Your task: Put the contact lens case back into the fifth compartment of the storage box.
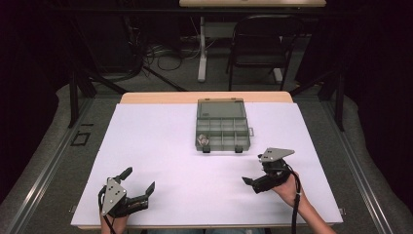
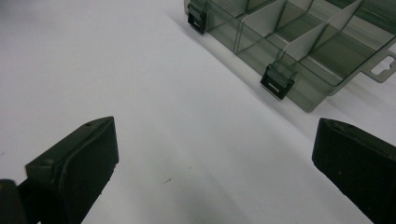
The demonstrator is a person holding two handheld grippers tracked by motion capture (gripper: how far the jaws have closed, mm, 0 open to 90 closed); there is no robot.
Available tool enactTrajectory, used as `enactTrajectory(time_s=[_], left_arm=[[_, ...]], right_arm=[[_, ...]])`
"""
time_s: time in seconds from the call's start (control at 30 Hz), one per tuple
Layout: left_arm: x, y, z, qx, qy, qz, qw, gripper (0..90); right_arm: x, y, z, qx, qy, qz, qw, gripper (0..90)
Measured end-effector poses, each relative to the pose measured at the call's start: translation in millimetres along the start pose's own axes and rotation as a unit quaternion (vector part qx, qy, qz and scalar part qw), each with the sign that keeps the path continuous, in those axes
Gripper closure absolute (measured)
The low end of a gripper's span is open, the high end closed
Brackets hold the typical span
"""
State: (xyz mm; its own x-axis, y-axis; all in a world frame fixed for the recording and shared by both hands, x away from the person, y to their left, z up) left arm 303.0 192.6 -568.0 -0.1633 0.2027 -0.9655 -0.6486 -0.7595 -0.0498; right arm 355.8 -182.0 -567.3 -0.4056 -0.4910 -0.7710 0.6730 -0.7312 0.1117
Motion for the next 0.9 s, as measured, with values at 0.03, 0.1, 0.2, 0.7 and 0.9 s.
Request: enactTrajectory(time_s=[0.03, 0.1, 0.2, 0.7, 0.9], left_arm=[[0.0, 0.0, 0.0, 0.0, 0.0, 0.0, 1.0, 10.0], [0.0, 0.1, 0.0, 0.0, 0.0, 0.0, 1.0, 10.0], [0.1, 0.6, -0.6, 0.001, -0.001, 0.0, 1.0, 10.0], [0.9, 0.3, -2.3, 0.003, -0.003, 0.002, 1.0, 10.0], [1.1, 0.7, -3.1, 0.003, -0.003, 0.002, 1.0, 10.0]], right_arm=[[2.1, -0.2, 1.0, 0.0, 0.0, 0.0, 1.0, 0.1], [6.2, -1.1, 2.4, 0.001, -0.001, -0.002, 1.0, 0.1], [11.3, -1.5, 5.3, 0.003, 0.0, -0.001, 1.0, 0.1], [36.8, -0.6, 14.4, 0.014, 0.007, -0.016, 0.9997, 0.1], [48.8, 4.0, 18.3, 0.022, 0.008, -0.027, 0.9994, 0.0]])
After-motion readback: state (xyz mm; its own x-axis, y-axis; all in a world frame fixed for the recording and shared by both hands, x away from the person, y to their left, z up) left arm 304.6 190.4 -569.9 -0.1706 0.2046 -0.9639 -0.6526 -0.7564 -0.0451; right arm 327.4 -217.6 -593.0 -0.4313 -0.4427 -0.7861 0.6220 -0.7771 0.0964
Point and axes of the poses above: each handheld gripper's, and its own axes: z roughly backward along the jaws, x roughly out of its underside, y roughly to its right, the point moved 8 cm from there along -z, roughly forward along the jaws, and after that the axes turned 9 degrees about x, right-handed, at the moved point
